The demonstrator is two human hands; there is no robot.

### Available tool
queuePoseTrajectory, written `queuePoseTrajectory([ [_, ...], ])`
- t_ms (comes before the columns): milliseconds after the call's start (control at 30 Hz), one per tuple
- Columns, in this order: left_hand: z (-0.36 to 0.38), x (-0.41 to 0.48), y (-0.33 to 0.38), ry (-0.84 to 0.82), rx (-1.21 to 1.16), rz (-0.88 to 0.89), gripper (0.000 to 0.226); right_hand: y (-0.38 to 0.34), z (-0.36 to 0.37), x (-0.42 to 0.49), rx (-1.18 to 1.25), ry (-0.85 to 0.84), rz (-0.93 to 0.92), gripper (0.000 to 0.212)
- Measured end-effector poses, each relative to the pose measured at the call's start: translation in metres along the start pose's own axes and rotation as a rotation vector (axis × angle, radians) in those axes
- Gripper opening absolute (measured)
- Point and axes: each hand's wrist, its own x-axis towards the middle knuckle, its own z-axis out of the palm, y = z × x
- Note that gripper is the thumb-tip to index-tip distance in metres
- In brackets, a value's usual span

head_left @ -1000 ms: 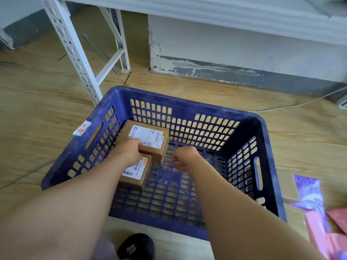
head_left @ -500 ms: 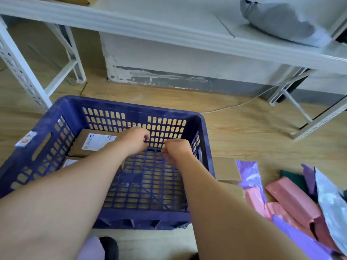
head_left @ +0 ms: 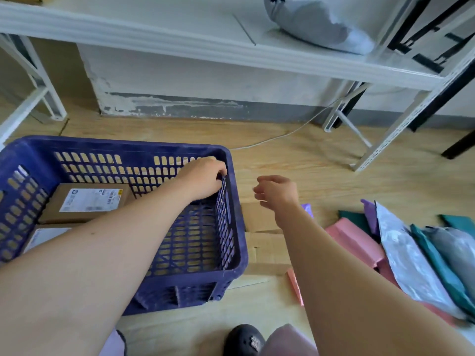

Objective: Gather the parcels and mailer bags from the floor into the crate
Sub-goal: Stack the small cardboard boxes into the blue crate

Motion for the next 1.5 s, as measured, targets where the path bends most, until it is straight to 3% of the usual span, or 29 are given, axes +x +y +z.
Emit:
queuePoseTrajectory([
  [267, 0.033, 0.024, 0.065, -0.052, 0.053, 0.226, 0.032, 0.035, -0.047, 0.022, -0.089, 0.120, 0.053, 0.019],
  [400, 0.057, 0.032, 0.084, -0.207, 0.197, 0.278, 0.039, 0.061, -0.050, 0.035, -0.302, 0.093, 0.025, 0.025],
  [600, 0.098, 0.050, 0.101, -0.469, 0.351, 0.209, 0.041, 0.098, -0.046, 0.055, -0.672, 0.009, -0.007, 0.037],
  [833, 0.135, 0.055, 0.102, -0.574, 0.464, 0.198, 0.042, 0.151, -0.051, 0.074, -1.251, -0.322, -0.175, 0.090],
  [967, 0.149, 0.053, 0.097, -0.675, 0.516, 0.110, 0.047, 0.178, -0.053, 0.077, -1.386, -0.411, -0.198, 0.112],
  [1167, 0.148, 0.049, 0.098, -0.586, 0.432, 0.106, 0.042, 0.186, -0.053, 0.075, -1.444, -0.323, -0.293, 0.112],
  [1300, 0.135, 0.042, 0.103, -0.500, 0.293, 0.090, 0.034, 0.162, -0.061, 0.078, -1.376, -0.394, -0.178, 0.102],
  [1500, 0.110, 0.026, 0.111, -0.326, 0.143, 0.069, 0.049, 0.103, -0.088, 0.072, -1.376, -0.421, -0.035, 0.085],
])
